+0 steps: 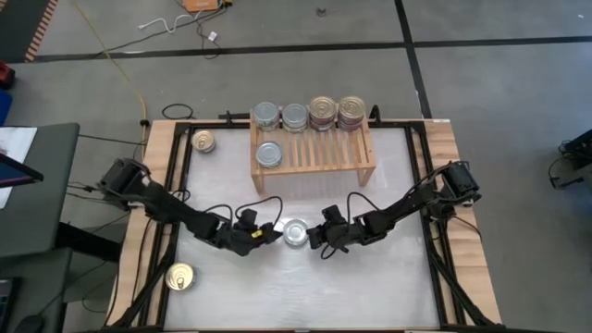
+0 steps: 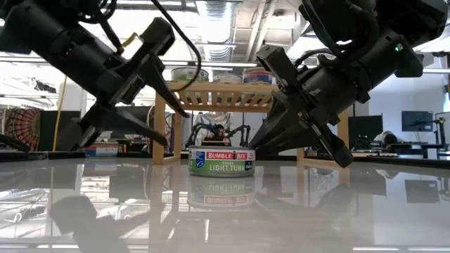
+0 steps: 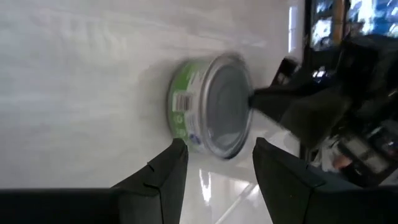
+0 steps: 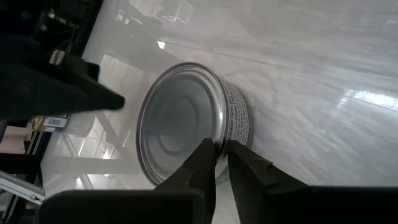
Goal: Stack canned seafood by type on shelf
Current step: Stack the green tuna can on top of the green tuna can on the shelf
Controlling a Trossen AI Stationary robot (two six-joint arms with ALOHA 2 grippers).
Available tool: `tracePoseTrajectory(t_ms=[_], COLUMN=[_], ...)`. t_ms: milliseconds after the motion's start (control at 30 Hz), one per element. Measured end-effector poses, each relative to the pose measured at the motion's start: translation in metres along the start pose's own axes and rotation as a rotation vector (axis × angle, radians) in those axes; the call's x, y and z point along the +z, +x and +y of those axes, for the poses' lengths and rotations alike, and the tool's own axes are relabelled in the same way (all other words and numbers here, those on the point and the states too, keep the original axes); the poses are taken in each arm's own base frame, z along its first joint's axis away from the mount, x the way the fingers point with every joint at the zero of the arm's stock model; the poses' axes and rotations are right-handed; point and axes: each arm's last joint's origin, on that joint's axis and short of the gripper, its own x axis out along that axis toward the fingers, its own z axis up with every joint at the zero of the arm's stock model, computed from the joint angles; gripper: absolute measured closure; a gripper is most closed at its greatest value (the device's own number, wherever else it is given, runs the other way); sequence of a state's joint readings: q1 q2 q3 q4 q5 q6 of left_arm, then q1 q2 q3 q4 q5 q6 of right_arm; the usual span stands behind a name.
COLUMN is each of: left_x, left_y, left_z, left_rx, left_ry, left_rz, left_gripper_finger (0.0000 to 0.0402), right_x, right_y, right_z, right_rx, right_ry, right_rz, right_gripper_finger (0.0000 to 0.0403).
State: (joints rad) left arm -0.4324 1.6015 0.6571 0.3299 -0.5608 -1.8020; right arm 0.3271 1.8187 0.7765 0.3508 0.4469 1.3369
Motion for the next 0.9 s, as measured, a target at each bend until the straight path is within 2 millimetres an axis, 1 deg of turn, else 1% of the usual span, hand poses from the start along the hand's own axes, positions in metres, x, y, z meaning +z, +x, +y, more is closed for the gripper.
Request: tracePoseTrajectory(t_ms=[133,500,900], left_x=[-0.0037,-0.0011,-0.0007], left_y=[0.0061,0.0076,0.0079], left_z=[0.0049,0.0042,0.0037], left_rx=[0.006,0.005,0.002], left_ry=[0.017,0.108,0.102], left_rz=[0.031,0.024,0.023], left_gripper_finger=[0.0230,0.0230,0.0230], right_x=[-0.0001,-0.0004,-0.0025], right_y=[0.0000,-0.0001,-0.0008], right_z=[0.0002,0.0003,0.0008], right_rx=[0.002,0.004,0.011], right_ry=[0.000,0.000,-0.004], right_rz=[0.002,0.010,0.029], right_gripper_finger=[0.0332,0.0332,0.0332])
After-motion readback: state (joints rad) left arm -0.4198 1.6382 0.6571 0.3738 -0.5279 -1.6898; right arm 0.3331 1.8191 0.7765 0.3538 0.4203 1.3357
